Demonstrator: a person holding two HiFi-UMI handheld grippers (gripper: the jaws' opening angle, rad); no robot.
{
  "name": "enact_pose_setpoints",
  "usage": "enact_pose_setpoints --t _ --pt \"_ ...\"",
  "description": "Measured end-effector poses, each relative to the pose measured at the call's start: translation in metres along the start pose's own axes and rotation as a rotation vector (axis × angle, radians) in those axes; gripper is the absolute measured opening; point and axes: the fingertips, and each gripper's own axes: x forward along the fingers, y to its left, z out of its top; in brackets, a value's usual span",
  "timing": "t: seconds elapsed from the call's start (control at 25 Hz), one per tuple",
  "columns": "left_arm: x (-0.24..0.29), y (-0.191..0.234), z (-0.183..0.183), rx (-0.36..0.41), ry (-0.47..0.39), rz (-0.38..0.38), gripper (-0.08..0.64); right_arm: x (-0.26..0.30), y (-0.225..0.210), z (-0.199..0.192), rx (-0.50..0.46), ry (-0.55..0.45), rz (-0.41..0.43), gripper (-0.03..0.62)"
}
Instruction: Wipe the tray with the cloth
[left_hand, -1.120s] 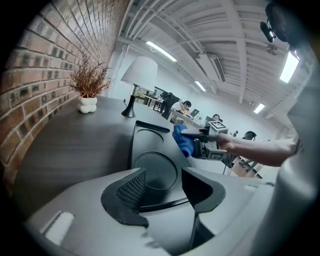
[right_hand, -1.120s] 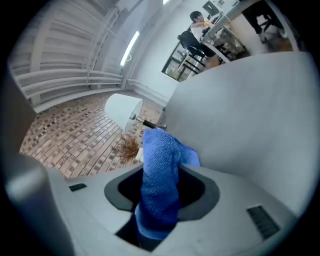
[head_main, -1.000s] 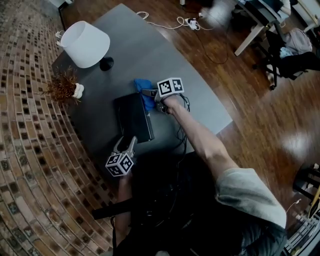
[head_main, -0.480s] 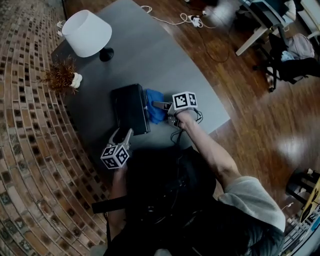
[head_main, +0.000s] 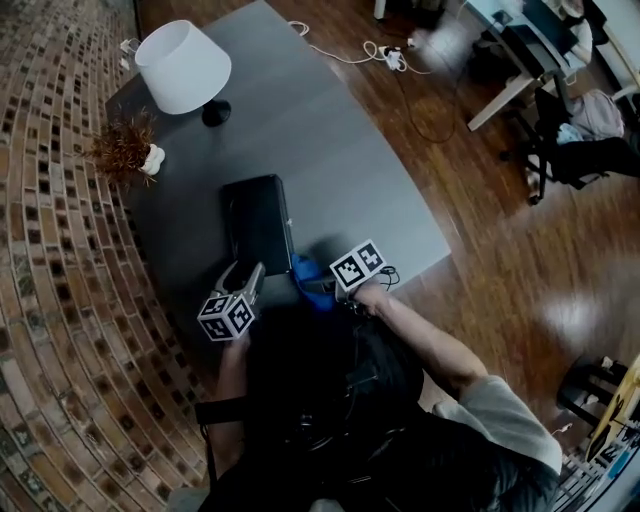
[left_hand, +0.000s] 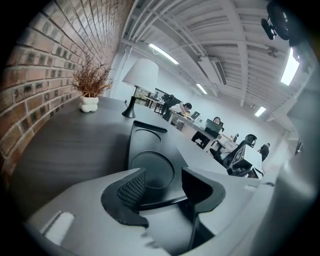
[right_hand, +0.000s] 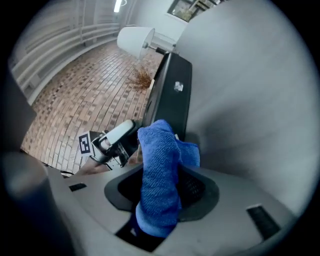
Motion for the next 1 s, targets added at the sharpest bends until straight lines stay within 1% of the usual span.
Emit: enact_pose_setpoints --t 0.04,0.08,0.12,0.16,0.2,0.24,0.28,0.32,0.36,0.4,0.44,0.52,0.56,0.6,0.64,0.68,0.72,0.8,0.84,0.88,0.92,0.96,1.0 --pt "0.001 -0.006 -0.003 0.002 0.007 -0.014 0.222 -0.015 -0.004 0.010 -0.034 -0.023 -0.031 0.167" --pt "0.001 -0.011 -0.005 0.005 0.012 -0.028 0.222 -0.035 -0.009 0.026 -0.068 -0.066 -0.077 0.169" --pt "0.001 -0.016 -0.007 0.005 0.017 -0.040 0.222 -0.060 -0.017 0.047 -0.105 -0.119 -0.140 0.169" --pt "0.001 -0.020 -0.009 0.005 0.021 -0.050 0.222 -0.092 -0.026 0.068 -0.143 -0.172 -0.223 0.169" --pt "0.002 -0.023 -0.012 0.009 0.028 -0.057 0.222 -0.127 -0.037 0.087 -0.184 -0.215 -0.329 0.169" --pt "0.003 -0.027 -0.015 0.021 0.037 -0.062 0.222 -0.164 -0.050 0.102 -0.231 -0.240 -0.457 0.169" --pt "0.003 -0.030 -0.018 0.038 0.047 -0.067 0.222 -0.200 -0.063 0.113 -0.285 -0.240 -0.599 0.170" --pt "0.003 -0.033 -0.020 0.053 0.058 -0.073 0.222 -0.230 -0.075 0.119 -0.344 -0.214 -0.742 0.170" --pt "0.003 -0.035 -0.022 0.062 0.068 -0.082 0.222 -0.252 -0.087 0.120 -0.404 -0.164 -0.864 0.170" --pt "0.003 -0.038 -0.024 0.063 0.078 -0.094 0.222 -0.262 -0.098 0.116 -0.461 -0.094 -0.950 0.172" --pt "0.003 -0.042 -0.026 0.060 0.090 -0.110 0.221 -0.263 -0.109 0.107 -0.513 -0.013 -0.997 0.174" --pt "0.003 -0.052 -0.030 0.062 0.112 -0.142 0.221 -0.247 -0.129 0.083 -0.615 0.143 -1.035 0.193" --pt "0.004 -0.056 -0.032 0.069 0.120 -0.153 0.221 -0.240 -0.137 0.073 -0.662 0.201 -1.061 0.200" --pt "0.004 -0.059 -0.032 0.071 0.124 -0.162 0.222 -0.235 -0.141 0.068 -0.702 0.235 -1.097 0.213" --pt "0.005 -0.060 -0.032 0.067 0.123 -0.172 0.221 -0.233 -0.142 0.066 -0.732 0.246 -1.133 0.267" --pt "0.005 -0.060 -0.031 0.060 0.120 -0.181 0.221 -0.232 -0.138 0.068 -0.750 0.245 -1.158 0.338" --pt "0.005 -0.060 -0.030 0.055 0.118 -0.191 0.221 -0.231 -0.131 0.070 -0.764 0.244 -1.172 0.438" --pt "0.003 -0.058 -0.030 0.043 0.117 -0.207 0.221 -0.230 -0.101 0.080 -0.816 0.237 -1.194 0.439" --pt "0.003 -0.056 -0.030 0.030 0.111 -0.211 0.221 -0.228 -0.078 0.089 -0.853 0.204 -1.196 0.439" --pt "0.002 -0.053 -0.026 0.005 0.094 -0.210 0.221 -0.221 -0.053 0.100 -0.883 0.142 -1.169 0.439" --pt "0.002 -0.048 -0.021 -0.033 0.063 -0.206 0.221 -0.207 -0.029 0.112 -0.891 0.056 -1.094 0.439" --pt "0.002 -0.042 -0.013 -0.084 0.021 -0.202 0.221 -0.184 -0.007 0.122 -0.858 -0.042 -0.960 0.438" --pt "0.003 -0.036 -0.005 -0.137 -0.023 -0.201 0.221 -0.155 0.010 0.128 -0.776 -0.133 -0.774 0.437"
